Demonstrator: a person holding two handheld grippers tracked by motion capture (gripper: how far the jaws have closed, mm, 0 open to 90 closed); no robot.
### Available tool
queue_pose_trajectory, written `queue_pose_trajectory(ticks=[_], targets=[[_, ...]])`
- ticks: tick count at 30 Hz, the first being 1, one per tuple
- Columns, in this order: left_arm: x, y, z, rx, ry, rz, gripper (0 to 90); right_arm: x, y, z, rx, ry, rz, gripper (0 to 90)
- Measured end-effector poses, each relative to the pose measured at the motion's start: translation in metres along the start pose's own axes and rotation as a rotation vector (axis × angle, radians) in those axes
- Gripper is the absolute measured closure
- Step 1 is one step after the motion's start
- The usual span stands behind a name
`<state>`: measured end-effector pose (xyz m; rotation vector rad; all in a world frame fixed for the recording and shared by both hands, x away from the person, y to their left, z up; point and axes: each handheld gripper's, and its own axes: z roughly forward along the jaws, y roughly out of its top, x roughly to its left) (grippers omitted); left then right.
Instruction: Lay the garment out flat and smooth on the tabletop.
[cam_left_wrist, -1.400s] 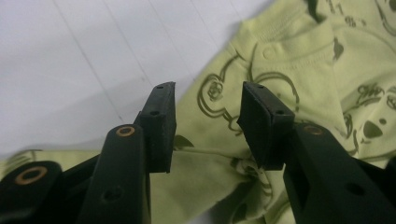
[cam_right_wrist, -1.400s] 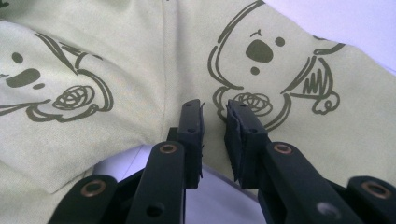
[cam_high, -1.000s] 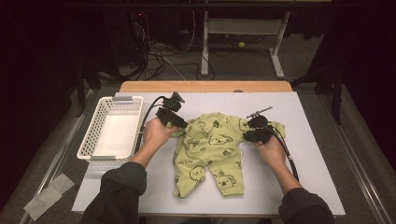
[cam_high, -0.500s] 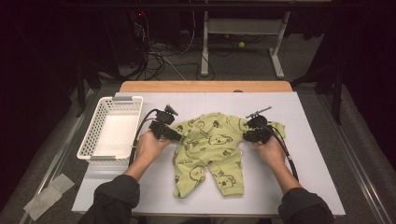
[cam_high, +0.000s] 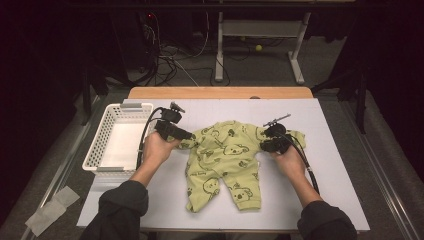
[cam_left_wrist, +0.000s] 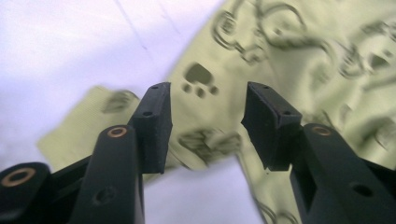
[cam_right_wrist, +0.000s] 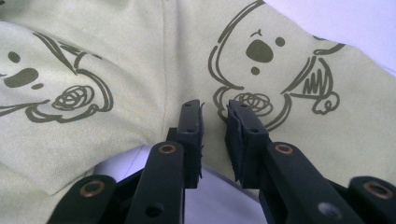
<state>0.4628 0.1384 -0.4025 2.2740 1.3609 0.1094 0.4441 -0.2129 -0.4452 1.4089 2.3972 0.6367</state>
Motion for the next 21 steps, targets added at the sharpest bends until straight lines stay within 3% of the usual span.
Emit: queue_pose_trajectory(ticks=[10,14,18,21], targets=[[0.01,0.014,0.041,0.168,0.044,-0.017,49.6,-0.002,0.0,0.0,-0.007,0.013,0.003,76.3],[0.006,0.014,0.046,0.179,0.087,0.032,62.7,-0.001,-0.001,0.0,-0.007,0.008,0.002,76.3],[0.003,0.015,0.047,0.188,0.088,0.047,82.7,-0.001,0.0,0.0,-0.007,0.006,0.003,76.3],[0.002,0.018,0.048,0.196,0.099,0.056,85.4,-0.001,0.0,0.0,-0.006,0.003,0.0,76.3]])
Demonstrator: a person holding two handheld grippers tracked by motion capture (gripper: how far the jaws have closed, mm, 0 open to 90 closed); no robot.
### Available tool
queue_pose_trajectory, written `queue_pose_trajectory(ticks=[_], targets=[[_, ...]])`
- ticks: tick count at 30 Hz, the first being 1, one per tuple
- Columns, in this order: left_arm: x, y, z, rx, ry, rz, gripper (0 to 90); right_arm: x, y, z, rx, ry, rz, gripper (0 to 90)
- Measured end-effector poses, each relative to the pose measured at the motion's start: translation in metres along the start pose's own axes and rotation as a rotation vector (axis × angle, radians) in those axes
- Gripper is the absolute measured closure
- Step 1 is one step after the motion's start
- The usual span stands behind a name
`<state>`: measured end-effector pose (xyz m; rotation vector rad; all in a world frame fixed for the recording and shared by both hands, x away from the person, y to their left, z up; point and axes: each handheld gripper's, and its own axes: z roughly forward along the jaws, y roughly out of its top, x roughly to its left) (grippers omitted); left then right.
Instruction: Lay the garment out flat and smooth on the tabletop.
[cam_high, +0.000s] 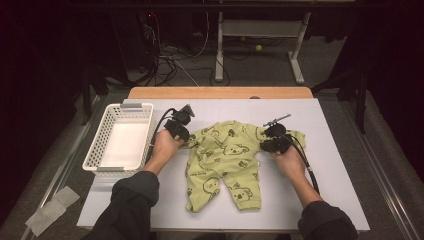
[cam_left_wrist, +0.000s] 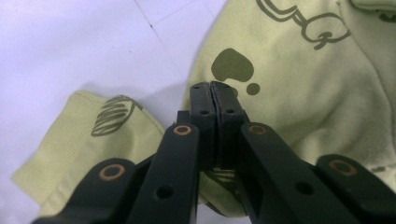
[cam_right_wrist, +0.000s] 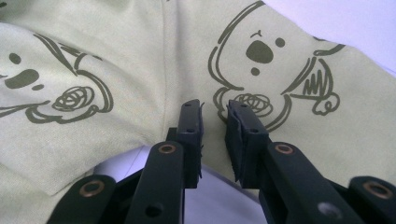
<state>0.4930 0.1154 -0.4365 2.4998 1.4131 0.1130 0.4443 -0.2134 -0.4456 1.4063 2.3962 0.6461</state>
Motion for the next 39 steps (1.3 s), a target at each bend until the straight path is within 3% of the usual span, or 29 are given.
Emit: queue_pose_trajectory(ticks=[4,9,11,14,16,20,26,29,33,36,39], targets=[[0.005,0.003,-0.002,-0.071,0.012,-0.02,85.8,-0.001,0.0,0.0,-0.001,0.007,0.0,76.4],[0.007,0.018,-0.025,-0.214,0.055,-0.015,85.7,-0.002,0.0,0.0,-0.002,0.015,0.002,76.4],[0.008,0.022,-0.028,-0.239,0.046,-0.008,85.4,-0.002,0.0,0.0,-0.002,0.014,0.003,76.4],[0.005,0.019,-0.017,-0.195,0.054,0.013,83.0,-0.002,0.0,0.0,-0.003,0.015,0.009,76.4],[0.006,0.015,-0.009,-0.162,0.034,0.002,74.1,-0.002,-0.001,0.0,-0.003,0.013,0.011,76.4],[0.006,0.005,-0.011,-0.165,0.014,-0.031,62.2,-0.002,-0.001,0.0,-0.009,0.01,0.009,76.5],[0.001,-0.005,-0.023,-0.139,0.008,-0.014,62.1,-0.002,-0.001,0.0,-0.011,0.011,0.013,76.5],[-0.005,-0.015,-0.021,-0.107,0.021,0.003,62.6,-0.001,-0.002,0.0,-0.012,0.009,0.014,76.4],[-0.005,-0.026,-0.018,-0.076,0.019,-0.013,62.5,0.0,0.0,0.0,-0.006,0.002,0.012,76.4],[0.002,-0.029,-0.02,-0.086,0.01,-0.036,62.4,-0.001,-0.001,0.0,-0.011,0.005,0.017,76.4],[0.012,-0.027,-0.032,-0.165,0.0,-0.082,60.0,-0.002,-0.002,0.0,-0.014,0.011,0.016,76.5]])
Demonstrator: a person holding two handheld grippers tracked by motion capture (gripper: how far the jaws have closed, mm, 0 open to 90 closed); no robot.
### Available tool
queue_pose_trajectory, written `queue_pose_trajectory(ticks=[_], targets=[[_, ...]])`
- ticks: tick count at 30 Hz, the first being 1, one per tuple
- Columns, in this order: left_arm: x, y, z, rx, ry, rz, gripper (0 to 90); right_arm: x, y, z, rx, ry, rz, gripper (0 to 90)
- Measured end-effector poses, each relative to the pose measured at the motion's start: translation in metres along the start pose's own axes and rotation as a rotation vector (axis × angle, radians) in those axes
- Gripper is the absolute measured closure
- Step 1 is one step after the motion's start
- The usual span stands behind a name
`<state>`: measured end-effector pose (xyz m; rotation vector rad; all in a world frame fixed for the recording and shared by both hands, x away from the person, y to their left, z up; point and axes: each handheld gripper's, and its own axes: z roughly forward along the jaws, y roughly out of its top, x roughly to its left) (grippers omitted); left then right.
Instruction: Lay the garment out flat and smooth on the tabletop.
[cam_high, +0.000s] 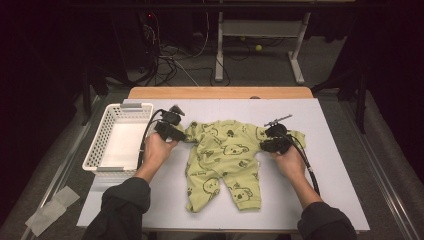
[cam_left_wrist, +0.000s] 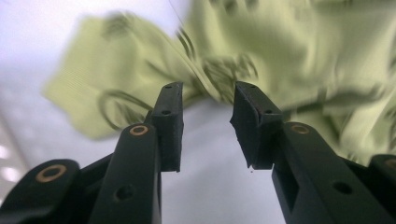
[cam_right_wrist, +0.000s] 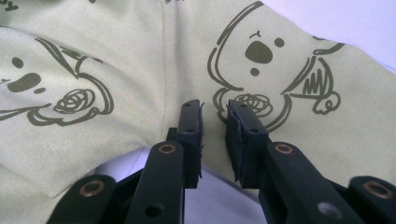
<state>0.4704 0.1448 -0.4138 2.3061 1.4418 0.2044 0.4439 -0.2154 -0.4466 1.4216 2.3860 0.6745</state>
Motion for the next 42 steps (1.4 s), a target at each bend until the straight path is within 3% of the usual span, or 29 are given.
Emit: queue_pose_trajectory(ticks=[2,5,8,13,16,19,21,23,25,30,33,35,42], targets=[[0.006,0.007,-0.007,-0.041,0.008,-0.024,58.4,0.0,0.0,0.0,0.001,0.0,-0.002,76.5],[0.014,0.017,-0.008,-0.046,0.0,-0.063,54.1,0.0,0.0,0.0,0.001,-0.002,-0.005,76.5],[0.019,0.029,0.004,0.025,0.005,-0.086,51.4,0.0,0.0,0.0,-0.002,0.003,-0.005,76.5],[0.021,0.036,0.024,0.089,0.017,-0.098,51.3,-0.001,0.0,0.0,-0.004,0.004,-0.002,76.6],[0.022,0.036,0.032,0.1,0.003,-0.107,52.1,0.0,0.0,0.0,-0.004,-0.001,-0.001,76.6],[0.02,0.036,0.036,0.116,0.006,-0.091,59.8,0.001,0.0,0.0,-0.004,-0.004,0.001,76.7],[0.019,0.035,0.035,0.111,0.015,-0.07,71.3,0.001,0.0,0.0,-0.003,-0.005,0.002,76.7],[0.018,0.034,0.03,0.101,0.013,-0.062,78.9,0.001,0.0,0.0,-0.005,-0.005,0.001,76.7],[0.017,0.032,0.021,0.074,0.005,-0.058,80.4,0.0,-0.001,0.001,-0.011,-0.001,0.004,76.7],[0.009,0.018,-0.002,0.012,0.013,-0.019,79.9,0.0,-0.001,0.001,-0.014,0.002,0.004,76.8],[0.007,0.002,-0.012,-0.022,0.011,-0.023,79.1,-0.001,-0.002,0.0,-0.021,0.005,0.006,76.8],[0.006,-0.01,-0.015,-0.035,-0.025,-0.041,78.8,0.0,-0.002,0.0,-0.021,0.002,0.008,76.8],[0.0,-0.049,-0.017,-0.066,-0.037,-0.048,78.9,0.001,-0.002,0.0,-0.018,-0.008,0.004,76.8]])
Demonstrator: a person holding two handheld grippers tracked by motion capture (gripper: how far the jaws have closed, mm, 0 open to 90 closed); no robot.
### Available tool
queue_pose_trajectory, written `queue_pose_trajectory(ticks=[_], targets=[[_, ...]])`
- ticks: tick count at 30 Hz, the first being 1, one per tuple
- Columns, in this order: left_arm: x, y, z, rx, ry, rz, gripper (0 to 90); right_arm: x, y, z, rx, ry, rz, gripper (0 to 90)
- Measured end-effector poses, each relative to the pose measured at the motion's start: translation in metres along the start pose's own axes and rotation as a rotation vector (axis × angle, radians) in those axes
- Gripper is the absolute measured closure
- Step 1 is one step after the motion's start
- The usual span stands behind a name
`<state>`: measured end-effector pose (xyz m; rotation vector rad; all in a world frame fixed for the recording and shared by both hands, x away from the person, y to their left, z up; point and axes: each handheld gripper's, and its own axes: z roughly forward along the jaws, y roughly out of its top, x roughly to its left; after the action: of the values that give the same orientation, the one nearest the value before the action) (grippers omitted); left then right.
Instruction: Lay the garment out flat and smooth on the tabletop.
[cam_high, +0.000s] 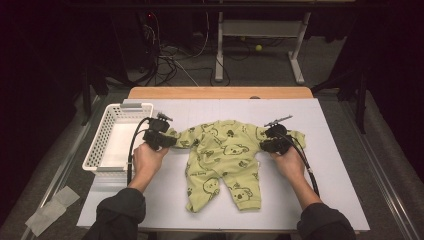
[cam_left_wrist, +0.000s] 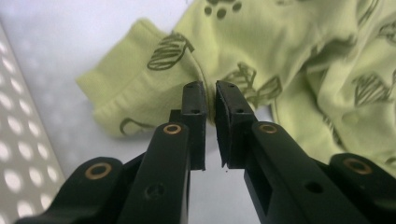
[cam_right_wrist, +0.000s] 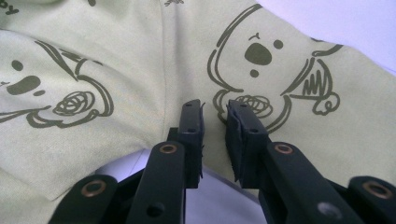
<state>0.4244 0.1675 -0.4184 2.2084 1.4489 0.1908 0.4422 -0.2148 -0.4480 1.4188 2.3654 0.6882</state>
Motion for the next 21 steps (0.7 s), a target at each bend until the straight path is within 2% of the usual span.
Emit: queue_pose_trajectory(ticks=[5,8,10,12,16,21], targets=[[-0.013,-0.017,0.001,0.026,0.038,0.024,78.9,0.0,-0.001,0.0,-0.007,-0.001,0.008,76.8],[-0.018,-0.024,-0.003,0.024,0.022,0.035,78.4,0.0,-0.001,0.0,-0.008,-0.001,0.009,76.9],[-0.017,-0.023,-0.008,0.006,0.013,0.034,74.8,0.001,-0.001,0.0,-0.004,-0.005,0.008,76.9],[-0.013,-0.015,-0.014,-0.007,0.01,0.024,72.7,0.0,-0.001,0.0,-0.009,-0.003,0.009,76.9],[-0.009,0.01,-0.018,0.01,0.009,0.021,67.1,0.001,-0.001,0.0,-0.008,-0.004,0.01,76.9],[-0.003,0.046,-0.006,0.068,0.048,0.013,62.2,-0.001,-0.001,0.0,-0.008,0.004,0.012,76.9]])
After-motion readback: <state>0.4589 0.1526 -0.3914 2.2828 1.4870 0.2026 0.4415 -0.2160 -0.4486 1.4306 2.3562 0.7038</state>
